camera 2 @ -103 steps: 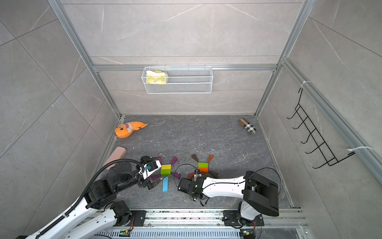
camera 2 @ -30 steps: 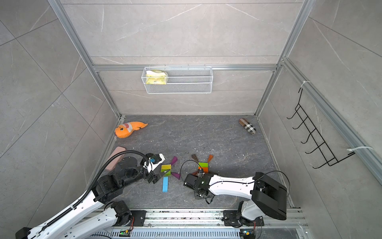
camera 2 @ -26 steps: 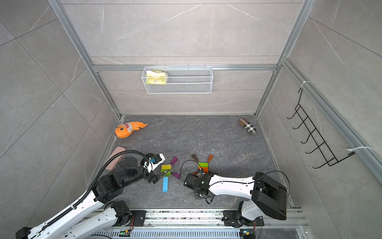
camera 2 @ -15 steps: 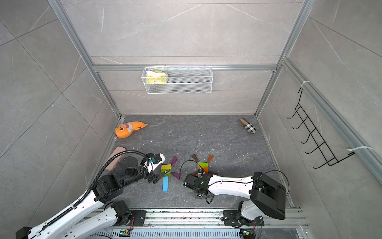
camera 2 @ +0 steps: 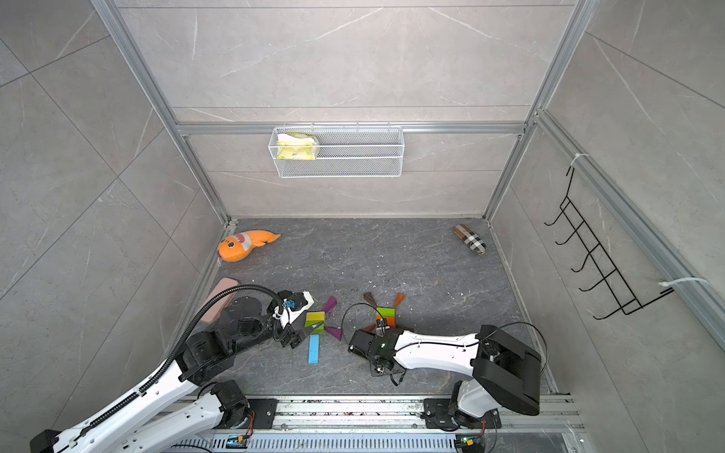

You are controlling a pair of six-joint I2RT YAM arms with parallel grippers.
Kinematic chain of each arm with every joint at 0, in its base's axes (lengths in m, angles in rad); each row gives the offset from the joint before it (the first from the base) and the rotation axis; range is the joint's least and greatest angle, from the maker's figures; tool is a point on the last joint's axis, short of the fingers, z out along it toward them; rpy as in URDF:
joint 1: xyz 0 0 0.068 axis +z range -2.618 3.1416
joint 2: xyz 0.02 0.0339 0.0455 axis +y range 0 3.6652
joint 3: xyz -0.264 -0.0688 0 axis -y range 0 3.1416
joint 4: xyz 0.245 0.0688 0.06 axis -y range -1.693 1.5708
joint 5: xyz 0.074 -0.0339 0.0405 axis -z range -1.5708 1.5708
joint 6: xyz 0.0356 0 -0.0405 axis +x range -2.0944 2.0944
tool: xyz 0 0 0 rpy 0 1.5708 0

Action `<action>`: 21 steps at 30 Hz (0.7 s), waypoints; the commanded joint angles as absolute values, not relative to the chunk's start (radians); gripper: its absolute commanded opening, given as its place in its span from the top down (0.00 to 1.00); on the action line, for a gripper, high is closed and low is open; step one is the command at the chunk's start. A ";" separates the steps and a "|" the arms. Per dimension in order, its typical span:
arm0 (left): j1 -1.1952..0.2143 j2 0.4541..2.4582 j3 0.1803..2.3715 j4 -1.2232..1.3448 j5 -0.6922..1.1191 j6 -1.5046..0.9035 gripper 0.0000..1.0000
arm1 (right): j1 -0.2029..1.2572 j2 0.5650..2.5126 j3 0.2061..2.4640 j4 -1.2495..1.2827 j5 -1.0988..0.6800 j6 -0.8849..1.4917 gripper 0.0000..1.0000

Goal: Assemble a small pinwheel with building blocks
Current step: Assemble the building block at the center of the board.

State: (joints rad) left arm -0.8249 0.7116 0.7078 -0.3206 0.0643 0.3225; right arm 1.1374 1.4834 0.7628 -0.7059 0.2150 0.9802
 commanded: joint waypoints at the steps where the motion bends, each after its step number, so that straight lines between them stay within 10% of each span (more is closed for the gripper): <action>1: -0.824 0.713 0.701 -0.315 0.094 0.339 0.16 | 1.129 1.496 0.784 -0.722 0.242 0.985 0.61; 21: -0.824 0.727 0.694 -0.305 0.085 0.337 0.16 | 1.118 1.466 0.791 -0.739 0.212 0.968 0.61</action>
State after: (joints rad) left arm -0.8246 0.7300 0.7055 -0.3206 0.0811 0.3252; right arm 1.1236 1.4883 0.7677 -0.7063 0.2138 0.9760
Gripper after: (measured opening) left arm 0.843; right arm 0.387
